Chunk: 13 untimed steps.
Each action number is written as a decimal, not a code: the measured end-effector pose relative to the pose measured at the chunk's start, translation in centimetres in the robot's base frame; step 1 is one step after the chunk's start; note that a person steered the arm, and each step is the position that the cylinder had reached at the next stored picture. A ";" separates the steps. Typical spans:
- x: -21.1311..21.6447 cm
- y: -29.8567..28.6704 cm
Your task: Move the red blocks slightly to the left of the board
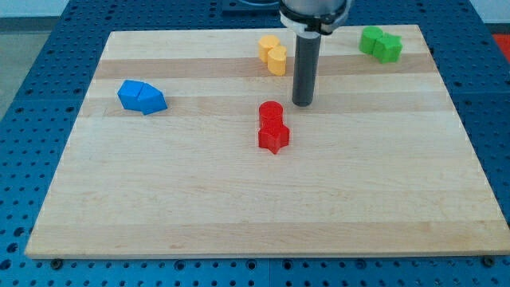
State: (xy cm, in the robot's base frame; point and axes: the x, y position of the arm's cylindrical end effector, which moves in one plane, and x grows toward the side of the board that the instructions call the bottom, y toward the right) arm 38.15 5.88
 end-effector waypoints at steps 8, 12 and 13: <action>7.1 -3.4; 7.0 2.0; 3.7 1.1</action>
State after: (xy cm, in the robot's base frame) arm 41.82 7.01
